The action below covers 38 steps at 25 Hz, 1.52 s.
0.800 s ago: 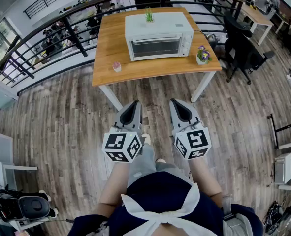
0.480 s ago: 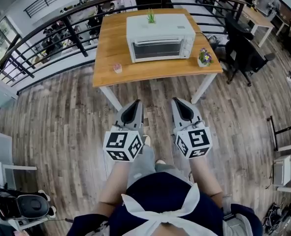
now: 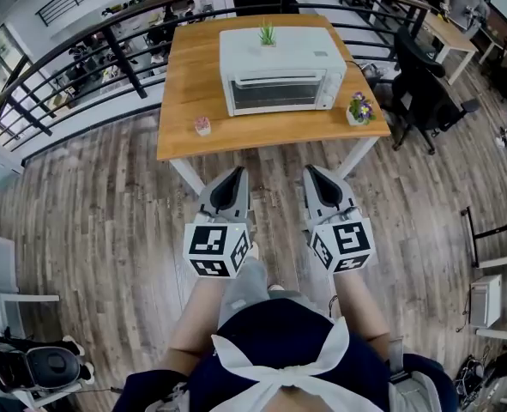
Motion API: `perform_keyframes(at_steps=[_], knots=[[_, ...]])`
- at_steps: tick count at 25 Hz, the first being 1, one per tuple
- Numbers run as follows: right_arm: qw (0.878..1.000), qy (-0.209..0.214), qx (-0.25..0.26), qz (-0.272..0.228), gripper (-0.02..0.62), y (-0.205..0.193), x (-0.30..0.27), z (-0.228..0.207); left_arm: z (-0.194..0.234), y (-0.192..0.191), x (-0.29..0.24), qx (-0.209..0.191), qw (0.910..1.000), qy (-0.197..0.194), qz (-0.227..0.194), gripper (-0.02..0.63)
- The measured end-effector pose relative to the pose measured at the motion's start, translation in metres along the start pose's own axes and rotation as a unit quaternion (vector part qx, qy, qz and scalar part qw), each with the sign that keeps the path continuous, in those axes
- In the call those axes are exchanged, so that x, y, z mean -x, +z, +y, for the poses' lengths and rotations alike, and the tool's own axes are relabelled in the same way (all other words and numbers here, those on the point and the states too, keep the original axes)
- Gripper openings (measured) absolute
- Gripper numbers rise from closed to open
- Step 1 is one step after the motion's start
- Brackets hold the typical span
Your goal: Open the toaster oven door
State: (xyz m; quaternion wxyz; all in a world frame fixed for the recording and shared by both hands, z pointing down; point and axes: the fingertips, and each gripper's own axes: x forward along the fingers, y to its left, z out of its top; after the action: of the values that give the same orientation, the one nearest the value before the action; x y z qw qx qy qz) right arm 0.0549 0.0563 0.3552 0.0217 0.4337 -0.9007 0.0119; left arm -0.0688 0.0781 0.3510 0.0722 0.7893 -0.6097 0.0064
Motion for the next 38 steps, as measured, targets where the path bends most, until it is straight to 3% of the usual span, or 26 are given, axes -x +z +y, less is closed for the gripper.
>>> perform_keyframes(at_steps=[8, 11, 14, 20, 28, 38], knots=[[1.0, -0.004, 0.019, -0.002, 0.008, 0.018, -0.042, -0.02, 0.024, 0.02, -0.039, -0.006, 0.9999, -0.008, -0.005, 0.023], [1.0, 0.003, 0.028, 0.003, 0.056, 0.02, -0.056, -0.024, 0.028, 0.028, -0.051, -0.023, 0.9994, -0.022, -0.014, 0.031], [0.999, 0.013, 0.043, 0.011, 0.116, 0.022, -0.071, -0.025, 0.03, 0.035, -0.064, -0.052, 0.9977, -0.041, -0.014, 0.183], [0.995, 0.032, 0.075, 0.05, 0.215, 0.015, -0.096, -0.027, 0.036, 0.035, -0.084, -0.096, 0.9929, -0.07, 0.002, 0.244], [0.981, 0.042, 0.15, 0.112, 0.218, 0.003, -0.128, -0.031, 0.062, 0.03, -0.121, -0.151, 0.9835, -0.091, 0.039, 0.267], [0.978, -0.002, 0.155, 0.142, 0.221, -0.011, -0.152, -0.046, 0.084, 0.014, -0.149, -0.185, 0.9717, -0.127, 0.074, 0.267]])
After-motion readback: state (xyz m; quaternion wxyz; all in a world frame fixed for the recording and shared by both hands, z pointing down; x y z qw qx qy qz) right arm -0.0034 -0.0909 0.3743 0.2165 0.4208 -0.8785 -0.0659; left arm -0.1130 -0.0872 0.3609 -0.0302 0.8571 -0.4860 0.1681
